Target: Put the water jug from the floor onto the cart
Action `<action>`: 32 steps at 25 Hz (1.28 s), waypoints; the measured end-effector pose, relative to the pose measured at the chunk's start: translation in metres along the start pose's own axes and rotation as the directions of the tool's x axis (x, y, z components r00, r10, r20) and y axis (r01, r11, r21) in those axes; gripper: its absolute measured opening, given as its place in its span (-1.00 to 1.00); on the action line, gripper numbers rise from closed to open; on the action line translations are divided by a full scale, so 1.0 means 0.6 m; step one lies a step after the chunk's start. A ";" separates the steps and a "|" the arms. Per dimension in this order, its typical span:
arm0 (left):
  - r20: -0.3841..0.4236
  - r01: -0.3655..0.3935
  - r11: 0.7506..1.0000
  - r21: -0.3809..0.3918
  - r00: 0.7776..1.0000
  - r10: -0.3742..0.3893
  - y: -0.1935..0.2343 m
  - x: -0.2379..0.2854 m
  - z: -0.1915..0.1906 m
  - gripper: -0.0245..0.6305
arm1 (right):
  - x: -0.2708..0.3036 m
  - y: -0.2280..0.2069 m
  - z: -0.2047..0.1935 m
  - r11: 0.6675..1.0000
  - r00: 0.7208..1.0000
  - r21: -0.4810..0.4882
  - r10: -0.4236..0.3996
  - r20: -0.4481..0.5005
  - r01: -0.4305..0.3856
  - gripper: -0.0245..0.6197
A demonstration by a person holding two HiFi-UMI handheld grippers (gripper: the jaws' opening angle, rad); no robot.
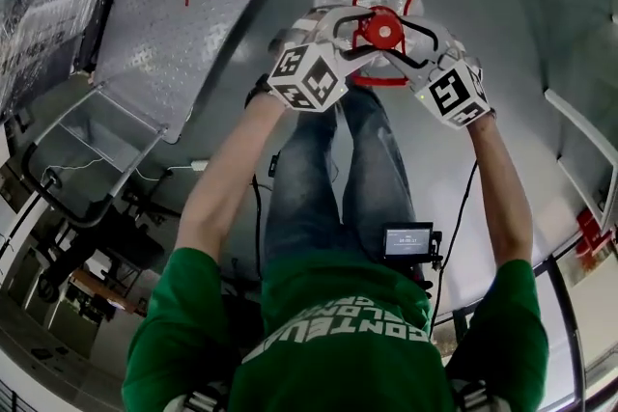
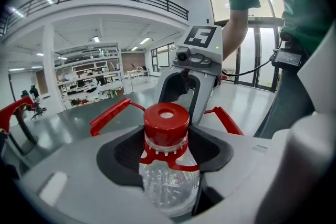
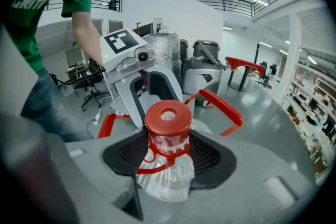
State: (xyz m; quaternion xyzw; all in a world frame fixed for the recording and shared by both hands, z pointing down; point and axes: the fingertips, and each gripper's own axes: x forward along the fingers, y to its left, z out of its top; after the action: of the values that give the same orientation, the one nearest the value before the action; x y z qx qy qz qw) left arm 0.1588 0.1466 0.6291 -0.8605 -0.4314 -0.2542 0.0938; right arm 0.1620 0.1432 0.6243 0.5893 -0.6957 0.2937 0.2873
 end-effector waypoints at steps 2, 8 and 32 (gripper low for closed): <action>0.007 -0.036 0.999 -0.015 0.999 0.036 0.012 -0.034 -0.005 -0.11 | 0.014 0.006 0.033 0.999 1.000 -0.026 0.023 0.002 -0.023 -0.21; -0.001 -0.146 0.986 -0.084 0.989 0.147 0.033 -0.126 -0.044 -0.11 | 0.071 0.039 0.112 0.987 0.993 -0.115 0.114 0.018 -0.111 -0.21; -0.127 -0.515 0.816 -0.263 0.857 0.500 0.057 -0.381 -0.158 -0.11 | 0.224 0.162 0.313 0.822 0.904 -0.405 0.427 -0.029 -0.401 -0.21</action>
State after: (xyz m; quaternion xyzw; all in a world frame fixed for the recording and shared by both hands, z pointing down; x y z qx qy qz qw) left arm 0.0378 -0.0692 0.5931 -0.9416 -0.1425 -0.3021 0.0433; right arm 0.0368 -0.0717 0.5931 0.3615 -0.8606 0.1812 0.3095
